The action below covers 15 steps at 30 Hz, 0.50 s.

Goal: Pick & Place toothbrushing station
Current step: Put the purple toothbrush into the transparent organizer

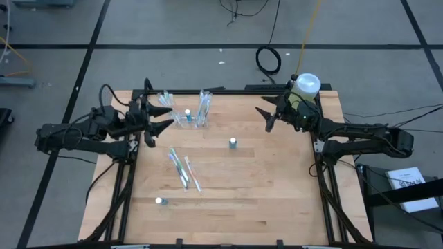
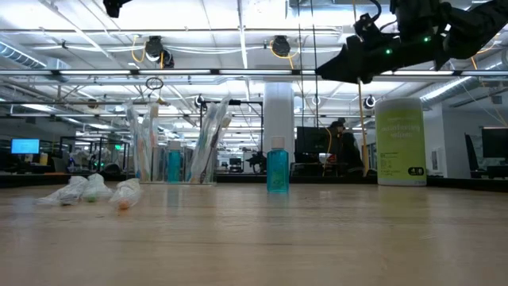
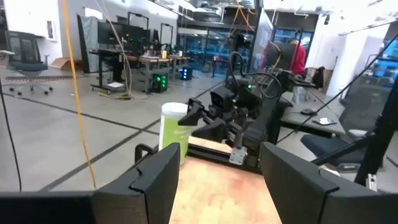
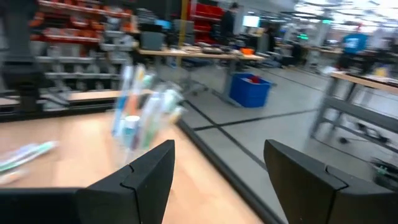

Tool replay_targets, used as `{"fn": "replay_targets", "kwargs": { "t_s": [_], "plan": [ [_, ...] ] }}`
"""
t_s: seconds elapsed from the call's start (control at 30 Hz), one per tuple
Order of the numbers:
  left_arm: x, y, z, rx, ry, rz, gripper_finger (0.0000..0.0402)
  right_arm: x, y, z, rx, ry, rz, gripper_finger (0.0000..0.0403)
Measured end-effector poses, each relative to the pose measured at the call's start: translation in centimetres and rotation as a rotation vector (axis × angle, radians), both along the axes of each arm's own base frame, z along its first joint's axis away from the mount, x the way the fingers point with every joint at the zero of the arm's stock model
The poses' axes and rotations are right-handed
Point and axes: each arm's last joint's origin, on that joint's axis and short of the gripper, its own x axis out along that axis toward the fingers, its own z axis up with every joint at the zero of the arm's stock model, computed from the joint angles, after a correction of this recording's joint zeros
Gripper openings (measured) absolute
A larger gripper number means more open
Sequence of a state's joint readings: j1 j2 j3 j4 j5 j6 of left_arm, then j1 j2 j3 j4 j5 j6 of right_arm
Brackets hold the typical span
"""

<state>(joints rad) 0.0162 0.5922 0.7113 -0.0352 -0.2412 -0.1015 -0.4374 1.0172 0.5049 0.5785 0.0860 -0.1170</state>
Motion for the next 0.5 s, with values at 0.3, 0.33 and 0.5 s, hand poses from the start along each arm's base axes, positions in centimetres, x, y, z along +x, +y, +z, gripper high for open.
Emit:
{"fn": "replay_targets", "kwargs": {
  "t_s": [0.3, 0.33, 0.5],
  "plan": [
    [0.4, -0.4, -1.7, -0.071, 0.162, -0.129, 0.0228, 0.2, 0.5, 0.0, 0.003, -0.002, 0.19, 0.0242],
    [0.6, -0.4, -2.0, -0.078, 0.184, -0.152, 0.0228, 0.3, 0.6, 0.0, 0.004, -0.002, 0.225, 0.0242],
    [2.2, -0.6, -3.0, -0.112, 0.27, -0.205, 0.0228, 0.4, 1.0, 0.0, 0.009, -0.004, 0.356, 0.0242]
  ]
}}
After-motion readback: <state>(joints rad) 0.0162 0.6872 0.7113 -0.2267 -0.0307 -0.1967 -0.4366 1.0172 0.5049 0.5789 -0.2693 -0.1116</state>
